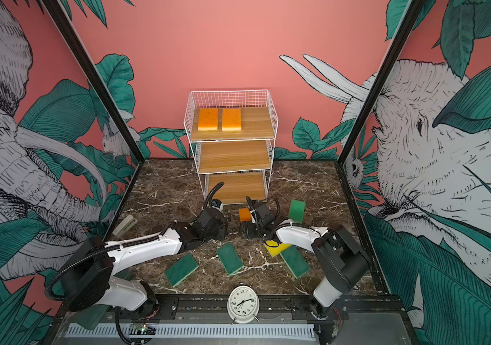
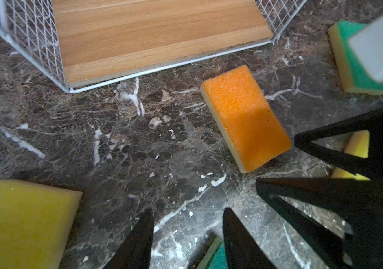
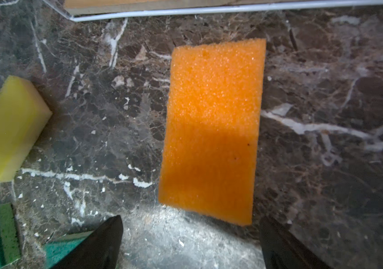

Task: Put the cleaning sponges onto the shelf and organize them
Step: 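Grasp the table's orange sponge with the right gripper while the left gripper hovers nearby, then lift the orange sponge toward the top shelf with the right gripper while the left rises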

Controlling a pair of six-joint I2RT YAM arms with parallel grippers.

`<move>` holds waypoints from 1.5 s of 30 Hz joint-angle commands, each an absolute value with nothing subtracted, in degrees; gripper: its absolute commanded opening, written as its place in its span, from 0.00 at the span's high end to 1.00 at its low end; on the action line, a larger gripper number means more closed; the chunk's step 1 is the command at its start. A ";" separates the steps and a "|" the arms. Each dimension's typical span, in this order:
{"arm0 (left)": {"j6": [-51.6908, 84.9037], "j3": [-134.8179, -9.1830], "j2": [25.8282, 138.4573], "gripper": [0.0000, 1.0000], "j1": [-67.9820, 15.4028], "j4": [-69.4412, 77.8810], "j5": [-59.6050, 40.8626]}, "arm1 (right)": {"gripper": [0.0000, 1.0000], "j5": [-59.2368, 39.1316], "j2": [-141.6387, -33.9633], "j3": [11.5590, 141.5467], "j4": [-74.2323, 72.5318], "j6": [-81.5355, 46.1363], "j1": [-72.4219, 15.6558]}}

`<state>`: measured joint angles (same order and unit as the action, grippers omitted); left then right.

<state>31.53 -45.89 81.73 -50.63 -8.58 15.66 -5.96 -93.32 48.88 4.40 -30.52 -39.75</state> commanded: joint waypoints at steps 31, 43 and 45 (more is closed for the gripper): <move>32.26 -43.37 77.45 0.50 -47.72 -10.53 16.98 | 0.15 3.24 -108.38 59.01 16.28 -32.46 -43.26; 30.66 -45.35 74.34 0.51 -47.73 -14.75 19.37 | 0.30 4.47 -99.93 55.88 18.84 -32.53 -43.25; 30.24 -45.39 72.96 0.51 -47.74 -15.58 20.16 | 0.32 4.73 -97.15 55.53 19.86 -32.43 -43.25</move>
<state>31.05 -43.88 76.40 -48.05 -12.73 17.98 5.13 -100.66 56.66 14.28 -31.62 -43.18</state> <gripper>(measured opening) 0.489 0.688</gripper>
